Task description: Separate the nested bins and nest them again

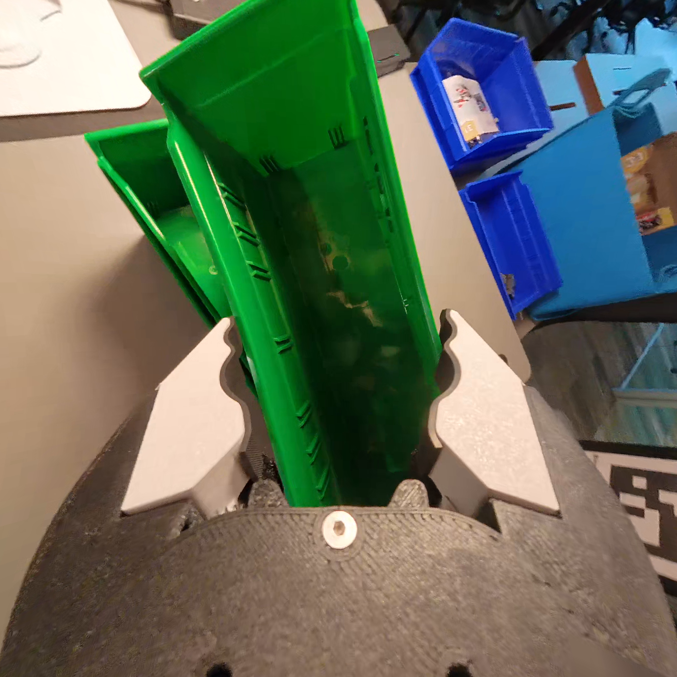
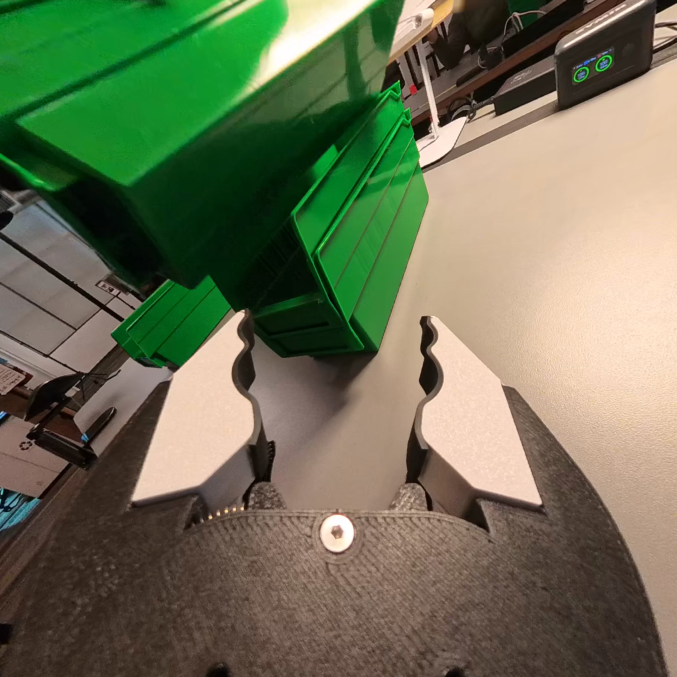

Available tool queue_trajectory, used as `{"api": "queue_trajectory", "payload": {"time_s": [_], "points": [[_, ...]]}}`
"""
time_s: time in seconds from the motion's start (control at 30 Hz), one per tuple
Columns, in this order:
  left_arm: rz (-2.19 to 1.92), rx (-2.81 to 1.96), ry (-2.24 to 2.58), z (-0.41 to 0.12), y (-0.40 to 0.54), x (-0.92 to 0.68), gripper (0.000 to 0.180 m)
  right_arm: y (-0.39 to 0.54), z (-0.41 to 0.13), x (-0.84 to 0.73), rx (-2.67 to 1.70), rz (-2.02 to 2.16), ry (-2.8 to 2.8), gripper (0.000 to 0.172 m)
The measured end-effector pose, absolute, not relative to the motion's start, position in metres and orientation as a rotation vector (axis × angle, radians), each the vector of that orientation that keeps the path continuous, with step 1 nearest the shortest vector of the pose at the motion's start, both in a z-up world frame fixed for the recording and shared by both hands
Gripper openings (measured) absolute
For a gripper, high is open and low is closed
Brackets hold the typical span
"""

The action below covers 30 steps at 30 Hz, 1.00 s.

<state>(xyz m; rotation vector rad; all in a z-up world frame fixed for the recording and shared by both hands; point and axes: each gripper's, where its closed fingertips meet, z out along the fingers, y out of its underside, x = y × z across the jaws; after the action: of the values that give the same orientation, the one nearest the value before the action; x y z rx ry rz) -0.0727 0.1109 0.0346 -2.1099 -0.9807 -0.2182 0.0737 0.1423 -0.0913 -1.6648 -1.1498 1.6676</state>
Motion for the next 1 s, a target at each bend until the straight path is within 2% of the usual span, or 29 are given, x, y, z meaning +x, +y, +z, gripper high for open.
{"api": "queue_trajectory", "payload": {"time_s": [0.5, 1.0], "points": [[0.274, -2.156, -1.198, 0.006, 0.111, -0.107, 0.113, 0.142, -0.091, 0.074, -1.663, 1.674, -1.151, 0.092], [0.477, -2.276, -1.156, -0.015, 0.125, -0.115, 0.115, 0.140, -0.094, 0.073, -1.677, 1.670, -1.171, 0.093]]}}
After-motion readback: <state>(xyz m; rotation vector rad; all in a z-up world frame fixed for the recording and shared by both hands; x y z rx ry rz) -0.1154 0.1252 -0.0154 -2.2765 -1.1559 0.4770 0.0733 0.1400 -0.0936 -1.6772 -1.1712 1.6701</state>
